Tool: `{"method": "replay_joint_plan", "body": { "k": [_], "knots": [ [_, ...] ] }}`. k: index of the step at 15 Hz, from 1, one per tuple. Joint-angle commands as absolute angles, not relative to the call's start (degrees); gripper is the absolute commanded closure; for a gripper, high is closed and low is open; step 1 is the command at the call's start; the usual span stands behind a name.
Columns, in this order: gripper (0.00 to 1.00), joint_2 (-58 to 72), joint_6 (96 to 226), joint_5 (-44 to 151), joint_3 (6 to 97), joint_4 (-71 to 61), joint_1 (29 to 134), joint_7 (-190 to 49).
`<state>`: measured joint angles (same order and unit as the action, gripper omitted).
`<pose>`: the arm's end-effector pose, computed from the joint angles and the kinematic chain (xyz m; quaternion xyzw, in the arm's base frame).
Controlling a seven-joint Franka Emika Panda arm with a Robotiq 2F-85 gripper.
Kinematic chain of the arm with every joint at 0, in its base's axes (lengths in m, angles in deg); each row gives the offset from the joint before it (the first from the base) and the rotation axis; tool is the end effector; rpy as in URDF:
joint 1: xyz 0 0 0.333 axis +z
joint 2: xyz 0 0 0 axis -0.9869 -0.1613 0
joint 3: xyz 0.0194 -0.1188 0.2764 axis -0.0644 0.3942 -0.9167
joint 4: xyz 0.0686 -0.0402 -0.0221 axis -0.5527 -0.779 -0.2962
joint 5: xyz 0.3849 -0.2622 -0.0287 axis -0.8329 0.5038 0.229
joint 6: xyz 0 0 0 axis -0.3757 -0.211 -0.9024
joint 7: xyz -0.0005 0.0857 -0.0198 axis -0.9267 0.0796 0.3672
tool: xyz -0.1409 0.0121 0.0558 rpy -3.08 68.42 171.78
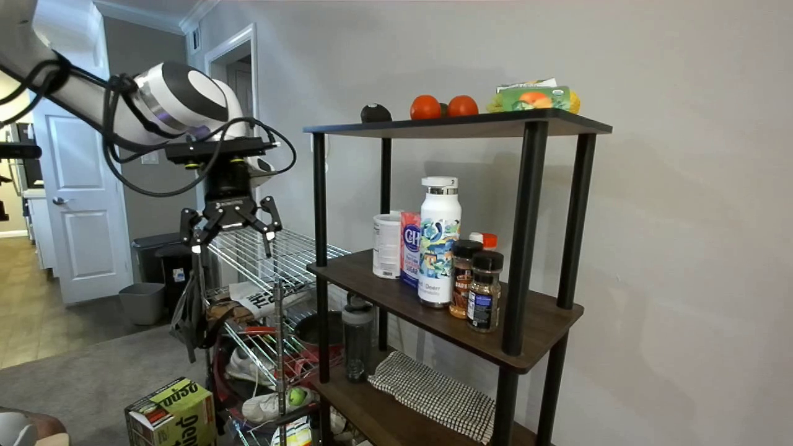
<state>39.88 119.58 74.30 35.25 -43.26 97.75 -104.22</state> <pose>0.4463 0.1828 0.3686 0.8100 0.5061 -0.1858 0.2309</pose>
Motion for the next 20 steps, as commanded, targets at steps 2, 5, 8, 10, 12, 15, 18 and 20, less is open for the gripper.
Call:
{"method": "replay_joint_plan", "body": {
  "k": [2,5,8,10,12,15,18,20],
  "knots": [
    [0.0,38.6,120.3,75.3,34.6,-43.1,98.8,-105.4],
    [0.0,38.5,120.3,75.3,34.8,-43.0,98.7,-105.3],
    [0.0,38.6,120.3,75.3,34.9,-43.0,98.7,-105.3],
    [0.0,38.6,120.6,76.2,35.0,-43.2,98.6,-106.2],
    [0.0,38.9,121.4,79.4,35.2,-43.5,98.4,-108.6],
    [0.0,39.1,123.9,87.5,35.4,-44.5,98.2,-114.0],
    [0.0,39.1,127.7,94.4,36.4,-45.8,98.0,-119.5],
    [0.0,39.3,132.8,98.5,37.5,-47.8,97.7,-122.5]
  ]
}}
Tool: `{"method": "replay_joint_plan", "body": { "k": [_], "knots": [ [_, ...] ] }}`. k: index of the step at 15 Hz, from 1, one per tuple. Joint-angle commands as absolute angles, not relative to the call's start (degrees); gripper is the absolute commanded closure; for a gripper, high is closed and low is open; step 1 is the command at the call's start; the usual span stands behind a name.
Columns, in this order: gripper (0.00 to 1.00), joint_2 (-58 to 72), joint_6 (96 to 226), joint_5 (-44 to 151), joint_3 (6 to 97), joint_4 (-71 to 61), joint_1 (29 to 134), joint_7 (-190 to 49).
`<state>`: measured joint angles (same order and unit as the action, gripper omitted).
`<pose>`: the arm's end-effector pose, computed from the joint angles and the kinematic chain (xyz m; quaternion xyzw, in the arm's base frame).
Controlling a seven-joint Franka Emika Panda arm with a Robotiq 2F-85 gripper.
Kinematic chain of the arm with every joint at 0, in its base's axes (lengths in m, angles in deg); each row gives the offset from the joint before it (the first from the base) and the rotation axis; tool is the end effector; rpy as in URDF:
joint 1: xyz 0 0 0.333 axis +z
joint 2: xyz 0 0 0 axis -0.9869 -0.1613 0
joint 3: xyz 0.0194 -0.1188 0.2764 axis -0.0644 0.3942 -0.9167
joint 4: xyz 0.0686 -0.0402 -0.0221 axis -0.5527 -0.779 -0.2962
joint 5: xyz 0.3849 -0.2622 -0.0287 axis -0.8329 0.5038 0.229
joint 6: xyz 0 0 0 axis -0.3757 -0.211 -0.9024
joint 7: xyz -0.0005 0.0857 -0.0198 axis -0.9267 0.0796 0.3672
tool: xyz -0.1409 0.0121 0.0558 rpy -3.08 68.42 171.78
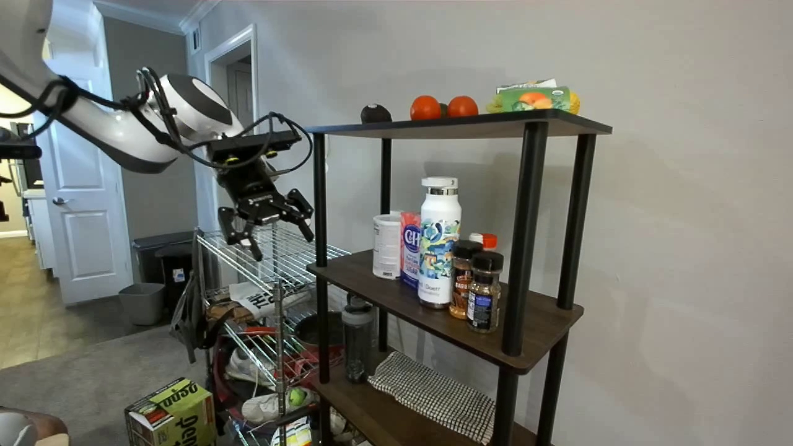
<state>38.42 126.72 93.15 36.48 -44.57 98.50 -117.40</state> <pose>0.4854 0.1649 0.3712 0.6727 0.6255 -0.1855 0.3491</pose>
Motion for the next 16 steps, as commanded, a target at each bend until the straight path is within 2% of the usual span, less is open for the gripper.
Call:
{"method": "replay_joint_plan", "body": {
  "k": [1,4,16],
  "knots": [
    [0.0,39.2,135.2,100.8,37.9,-48.7,97.4,-123.6],
    [0.0,38.6,139.9,109.2,38.3,-51.0,96.5,-125.2],
    [0.0,37.0,139.6,143.7,38.1,-55.0,95.1,-124.4]
  ]
}}
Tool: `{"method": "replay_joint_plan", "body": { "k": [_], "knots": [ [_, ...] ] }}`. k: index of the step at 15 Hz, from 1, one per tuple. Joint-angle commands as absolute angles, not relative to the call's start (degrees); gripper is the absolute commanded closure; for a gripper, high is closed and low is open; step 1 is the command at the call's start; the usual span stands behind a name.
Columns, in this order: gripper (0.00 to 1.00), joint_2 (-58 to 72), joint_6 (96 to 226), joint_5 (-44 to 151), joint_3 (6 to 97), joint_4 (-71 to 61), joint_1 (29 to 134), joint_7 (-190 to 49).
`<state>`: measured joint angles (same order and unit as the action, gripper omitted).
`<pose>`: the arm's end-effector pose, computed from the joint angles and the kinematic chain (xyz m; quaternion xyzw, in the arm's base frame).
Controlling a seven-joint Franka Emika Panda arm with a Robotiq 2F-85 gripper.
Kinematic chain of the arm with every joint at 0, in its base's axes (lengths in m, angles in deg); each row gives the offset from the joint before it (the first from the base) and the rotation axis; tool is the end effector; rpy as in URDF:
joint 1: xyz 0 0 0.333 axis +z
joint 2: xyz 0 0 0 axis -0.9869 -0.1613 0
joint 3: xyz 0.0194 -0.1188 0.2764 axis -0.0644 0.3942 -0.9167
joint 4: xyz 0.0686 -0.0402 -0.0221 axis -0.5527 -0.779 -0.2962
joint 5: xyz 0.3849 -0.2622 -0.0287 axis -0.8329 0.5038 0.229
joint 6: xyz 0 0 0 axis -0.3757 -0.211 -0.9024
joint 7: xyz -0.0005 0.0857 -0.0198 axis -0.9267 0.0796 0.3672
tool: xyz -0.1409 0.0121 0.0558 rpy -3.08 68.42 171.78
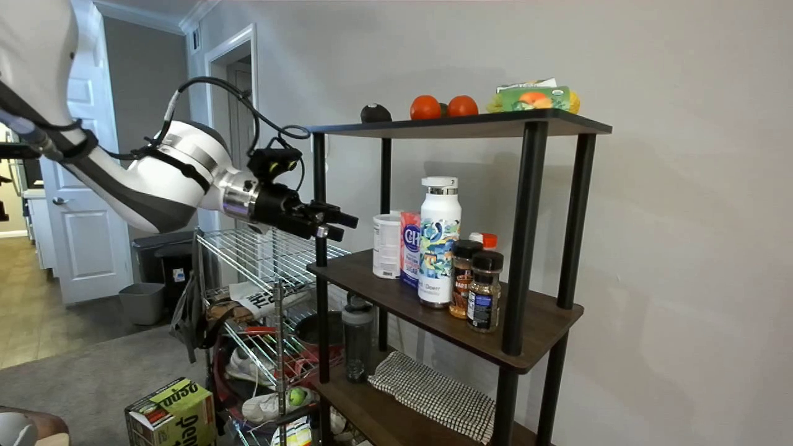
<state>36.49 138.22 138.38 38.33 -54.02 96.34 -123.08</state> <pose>0.5252 0.1245 0.3361 0.3532 0.6976 -0.2345 0.5776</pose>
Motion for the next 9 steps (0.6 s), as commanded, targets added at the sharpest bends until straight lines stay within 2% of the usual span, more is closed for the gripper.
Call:
{"method": "replay_joint_plan", "body": {
  "k": [1,9],
  "knots": [
    [0.0,37.1,139.9,145.4,38.2,-55.1,94.9,-124.1],
    [0.0,35.3,139.0,151.5,38.7,-54.4,93.1,-123.0]
  ]
}}
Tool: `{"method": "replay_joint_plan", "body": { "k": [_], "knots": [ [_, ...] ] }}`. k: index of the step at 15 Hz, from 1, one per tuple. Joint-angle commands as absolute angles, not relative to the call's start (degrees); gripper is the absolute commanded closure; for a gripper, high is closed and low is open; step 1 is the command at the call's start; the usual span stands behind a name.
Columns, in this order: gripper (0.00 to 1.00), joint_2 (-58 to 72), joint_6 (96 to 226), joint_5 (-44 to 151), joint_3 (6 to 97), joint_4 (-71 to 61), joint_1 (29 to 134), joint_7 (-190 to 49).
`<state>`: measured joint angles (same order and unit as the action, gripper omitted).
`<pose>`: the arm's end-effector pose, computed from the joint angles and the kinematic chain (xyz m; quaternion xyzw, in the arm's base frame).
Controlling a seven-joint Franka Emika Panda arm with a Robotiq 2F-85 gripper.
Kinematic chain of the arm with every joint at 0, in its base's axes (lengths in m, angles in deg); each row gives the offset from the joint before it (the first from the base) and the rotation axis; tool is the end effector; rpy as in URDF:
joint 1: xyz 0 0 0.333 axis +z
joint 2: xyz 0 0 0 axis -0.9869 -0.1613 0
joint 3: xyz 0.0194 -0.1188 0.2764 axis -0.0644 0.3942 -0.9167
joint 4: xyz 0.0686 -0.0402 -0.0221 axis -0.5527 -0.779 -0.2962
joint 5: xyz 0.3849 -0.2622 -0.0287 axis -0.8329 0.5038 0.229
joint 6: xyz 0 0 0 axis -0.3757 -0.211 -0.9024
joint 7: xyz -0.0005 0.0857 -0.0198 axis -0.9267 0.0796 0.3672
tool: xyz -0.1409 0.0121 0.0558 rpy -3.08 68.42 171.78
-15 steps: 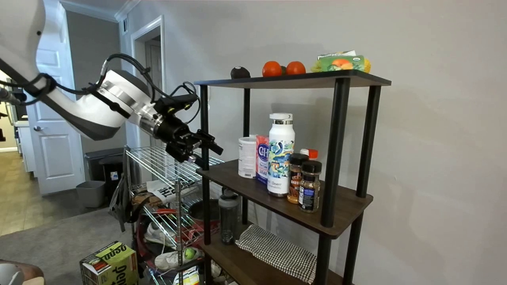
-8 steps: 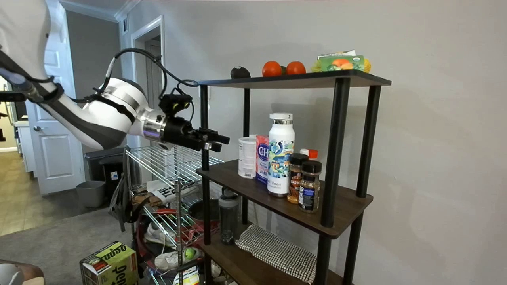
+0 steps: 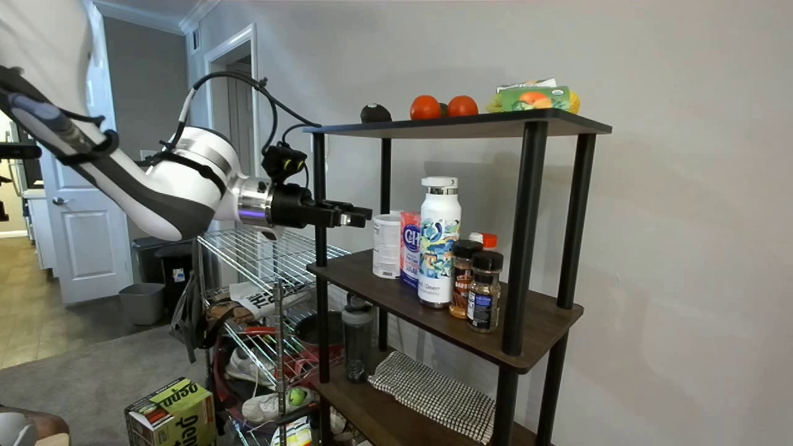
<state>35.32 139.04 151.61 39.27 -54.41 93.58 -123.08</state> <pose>0.5442 0.1001 0.3391 0.2761 0.6824 -0.2570 0.6262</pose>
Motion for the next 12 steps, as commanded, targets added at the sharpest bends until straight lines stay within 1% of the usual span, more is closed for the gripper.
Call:
{"method": "replay_joint_plan", "body": {
  "k": [1,7,12],
  "knots": [
    [0.0,35.1,139.1,151.8,38.8,-54.4,92.9,-123.0],
    [0.0,35.0,139.1,151.9,38.8,-54.3,92.9,-123.0],
    [0.0,32.5,141.8,154.7,40.1,-51.7,92.0,-122.1]
  ]
}}
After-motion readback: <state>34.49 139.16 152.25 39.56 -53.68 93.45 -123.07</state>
